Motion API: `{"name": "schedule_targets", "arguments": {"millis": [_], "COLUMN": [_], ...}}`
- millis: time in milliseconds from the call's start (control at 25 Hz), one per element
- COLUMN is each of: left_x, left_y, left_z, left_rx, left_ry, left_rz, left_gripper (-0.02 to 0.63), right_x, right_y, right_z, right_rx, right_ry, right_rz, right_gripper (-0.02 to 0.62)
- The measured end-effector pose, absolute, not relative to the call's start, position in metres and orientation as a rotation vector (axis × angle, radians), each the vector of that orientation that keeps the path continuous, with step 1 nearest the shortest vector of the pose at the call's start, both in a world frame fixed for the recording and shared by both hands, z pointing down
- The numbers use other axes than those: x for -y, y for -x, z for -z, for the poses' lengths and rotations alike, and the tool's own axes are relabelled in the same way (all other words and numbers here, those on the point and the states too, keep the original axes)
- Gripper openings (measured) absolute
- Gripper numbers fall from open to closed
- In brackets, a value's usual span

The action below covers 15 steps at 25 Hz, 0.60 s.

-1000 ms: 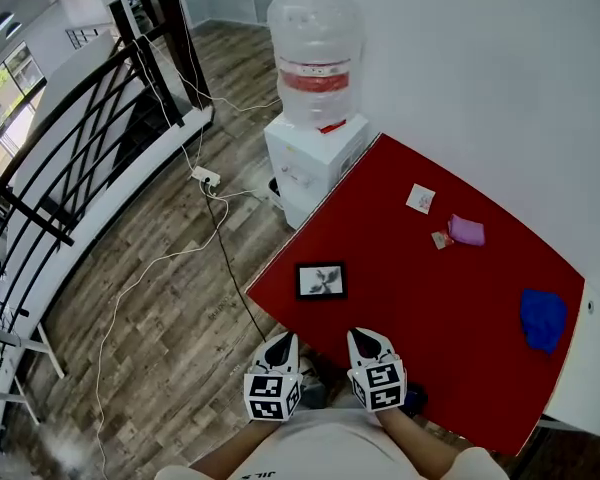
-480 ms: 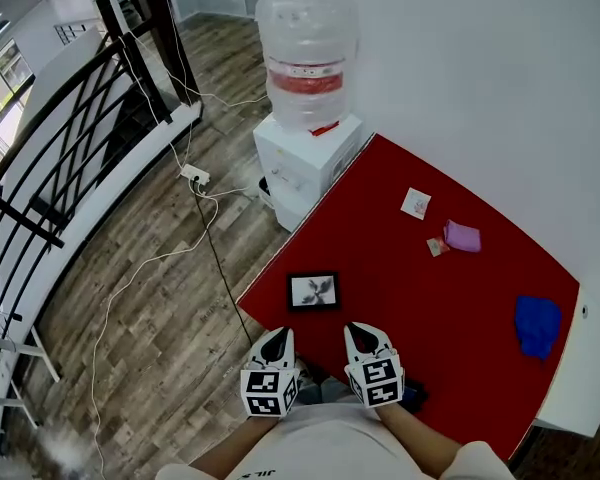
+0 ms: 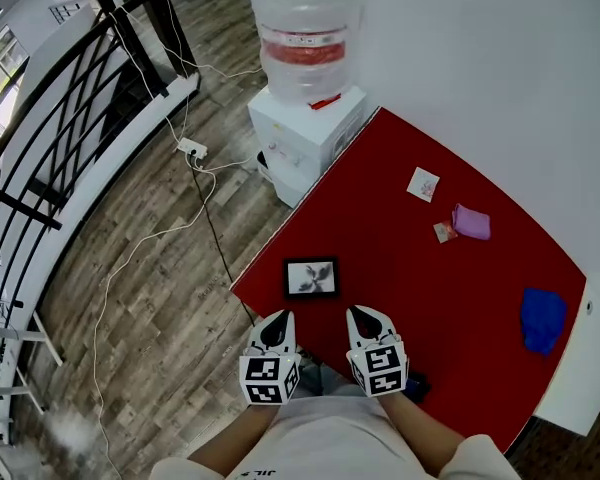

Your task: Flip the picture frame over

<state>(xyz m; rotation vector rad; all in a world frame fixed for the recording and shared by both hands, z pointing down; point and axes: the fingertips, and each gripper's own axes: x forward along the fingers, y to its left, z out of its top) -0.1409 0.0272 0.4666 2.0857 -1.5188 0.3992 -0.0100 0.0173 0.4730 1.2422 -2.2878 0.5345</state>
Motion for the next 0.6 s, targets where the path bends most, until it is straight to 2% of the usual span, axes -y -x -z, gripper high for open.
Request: {"name": "schedule_targets", "arguments": {"millis": [600], "left_x": [0.026], "left_y": [0.089], "left_z": [-0.549], "left_rx": [1.386], "left_ry": [-2.119], "left_rz": [-0.603], "left_gripper": [0.008], "right_x": [0.014], "right_y": [-0.008], "right_z": [-0.534], "right_rx": [2.218], "right_ry": [-1.290], "right_rz": [-0.625], "right_gripper": [0.005]}}
